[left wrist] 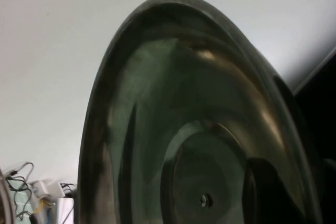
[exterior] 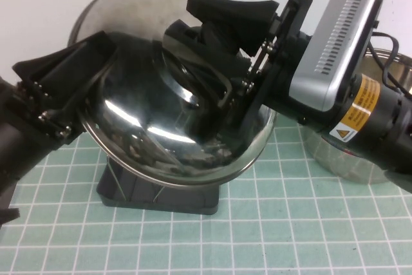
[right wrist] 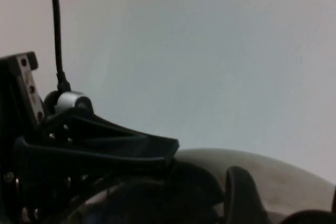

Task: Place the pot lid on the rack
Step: Hand over the pot lid, then place the pot lid on the pot rack

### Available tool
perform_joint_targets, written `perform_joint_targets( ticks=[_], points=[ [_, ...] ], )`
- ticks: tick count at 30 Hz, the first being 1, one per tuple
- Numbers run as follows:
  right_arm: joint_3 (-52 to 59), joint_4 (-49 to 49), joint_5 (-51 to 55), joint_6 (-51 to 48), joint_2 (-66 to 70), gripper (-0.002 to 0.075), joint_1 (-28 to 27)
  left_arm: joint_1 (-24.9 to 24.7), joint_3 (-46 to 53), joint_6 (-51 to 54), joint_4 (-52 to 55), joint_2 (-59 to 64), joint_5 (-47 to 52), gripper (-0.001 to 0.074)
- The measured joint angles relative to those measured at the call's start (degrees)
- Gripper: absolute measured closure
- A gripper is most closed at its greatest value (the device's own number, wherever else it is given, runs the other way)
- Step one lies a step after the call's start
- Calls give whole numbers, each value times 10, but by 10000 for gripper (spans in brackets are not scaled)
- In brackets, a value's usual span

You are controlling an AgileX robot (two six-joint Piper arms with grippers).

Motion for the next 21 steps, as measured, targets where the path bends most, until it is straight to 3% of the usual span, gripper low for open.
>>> perform_joint_targets(
  ticks=[6,9,10,12,17,21],
  points=[
    [-5,0,-5,41,0,371,0,0,0,-26,1,-1,-8,583],
    [-11,1,-29,61,-1,254,0,0,0,-26,28,0,14,682],
    [-11,1,-36,66,-4,198,0,0,1,-28,41,1,24,694],
    [-12,1,-45,70,-5,158,0,1,2,-24,42,7,46,708],
    [-13,16,-59,72,-15,133,0,1,-18,-29,42,7,43,721],
    [-13,23,-59,72,-59,165,-4,1,-86,-32,91,7,52,721]
  ],
)
